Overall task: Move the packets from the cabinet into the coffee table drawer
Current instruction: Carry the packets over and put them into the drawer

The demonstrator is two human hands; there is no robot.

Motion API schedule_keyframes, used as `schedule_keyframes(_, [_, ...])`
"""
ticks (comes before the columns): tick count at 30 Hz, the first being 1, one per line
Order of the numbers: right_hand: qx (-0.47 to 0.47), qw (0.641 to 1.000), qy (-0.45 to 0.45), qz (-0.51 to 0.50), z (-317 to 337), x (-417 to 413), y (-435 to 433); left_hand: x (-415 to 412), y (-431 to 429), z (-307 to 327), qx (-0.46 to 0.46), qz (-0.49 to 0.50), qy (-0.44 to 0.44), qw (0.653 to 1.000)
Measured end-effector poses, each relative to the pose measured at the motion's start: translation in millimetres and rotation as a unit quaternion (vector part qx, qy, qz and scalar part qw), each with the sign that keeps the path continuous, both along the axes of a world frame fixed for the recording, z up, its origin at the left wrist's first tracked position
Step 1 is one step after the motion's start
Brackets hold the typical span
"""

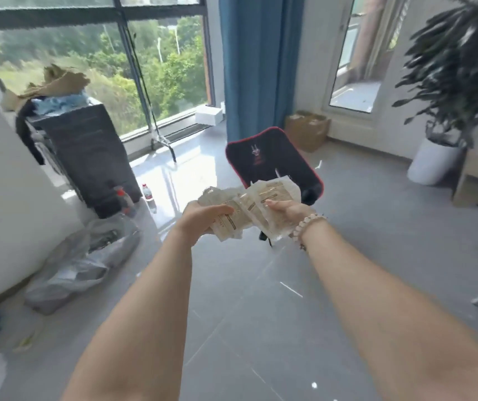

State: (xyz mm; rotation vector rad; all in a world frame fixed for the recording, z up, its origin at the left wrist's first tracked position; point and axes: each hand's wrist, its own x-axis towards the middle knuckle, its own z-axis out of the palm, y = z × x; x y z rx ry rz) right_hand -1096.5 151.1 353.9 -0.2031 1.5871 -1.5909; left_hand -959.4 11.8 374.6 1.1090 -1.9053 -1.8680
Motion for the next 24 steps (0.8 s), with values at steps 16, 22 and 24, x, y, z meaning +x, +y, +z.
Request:
schedule_keyframes(16, [0.043, 0.885, -0.012, -0.463, -17.0, -127.5, 383.3, -290.6, 333.1, -14.3, -0.013, -0.415, -0.025, 0.91])
schedule_keyframes(22, [0.109, 0.813, -0.045, -0.57, -20.5, -129.5, 504.5, -359.0, 476.5, -25.1, -0.017, -0.557, -0.045, 0.829])
schedule_keyframes(24, [0.113, 0.78, -0.065, -0.612, -24.1, -127.4, 541.7, -373.0, 527.7, -28.9, -0.018, -0.598, -0.06, 0.799])
